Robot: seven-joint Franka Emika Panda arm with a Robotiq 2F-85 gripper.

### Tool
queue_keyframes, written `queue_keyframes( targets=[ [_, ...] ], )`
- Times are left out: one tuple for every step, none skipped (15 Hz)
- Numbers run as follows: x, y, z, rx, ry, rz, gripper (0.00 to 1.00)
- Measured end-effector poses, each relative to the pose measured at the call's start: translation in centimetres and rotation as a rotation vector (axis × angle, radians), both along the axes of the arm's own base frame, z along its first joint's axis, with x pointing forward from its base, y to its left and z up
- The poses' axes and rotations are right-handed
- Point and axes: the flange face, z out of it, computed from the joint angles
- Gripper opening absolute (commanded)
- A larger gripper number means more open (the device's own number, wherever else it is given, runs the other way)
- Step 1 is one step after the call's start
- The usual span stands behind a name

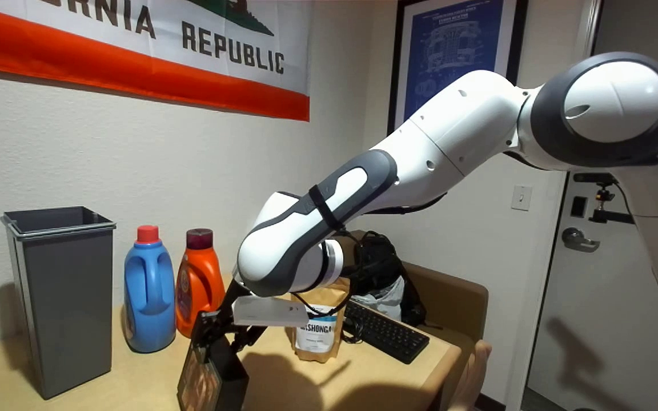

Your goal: Make the black box lay on its back

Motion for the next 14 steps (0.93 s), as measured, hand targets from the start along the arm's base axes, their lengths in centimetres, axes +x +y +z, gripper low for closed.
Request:
queue_keyframes(
  targets=[
    [-0.1,0.6,0.2,0.048,-0.010,0.005,0.26],
    [-0.3,1.1,0.5,0.104,-0.022,0.018,0.26],
    [-0.5,1.5,0.7,0.157,-0.029,0.034,0.26],
    [-0.6,1.5,1.0,0.209,-0.038,0.049,0.26],
    [-0.6,1.3,1.1,0.261,-0.050,0.058,0.26],
    [-0.4,0.7,1.2,0.312,-0.063,0.064,0.26],
    [-0.1,-0.1,1.1,0.361,-0.076,0.064,0.26],
    [0.2,-1.3,0.8,0.411,-0.086,0.060,0.26],
    [0.4,-2.6,0.2,0.455,-0.093,0.053,0.26],
    [0.7,-4.1,-0.4,0.495,-0.095,0.044,0.26],
    [0.9,-5.6,-1.2,0.538,-0.092,0.033,0.26],
    [1.1,-7.2,-2.1,0.572,-0.087,0.024,0.26],
    [1.2,-8.7,-2.9,0.594,-0.080,0.015,0.26],
    [1.2,-9.9,-3.7,0.605,-0.068,0.002,0.26]
  ],
)
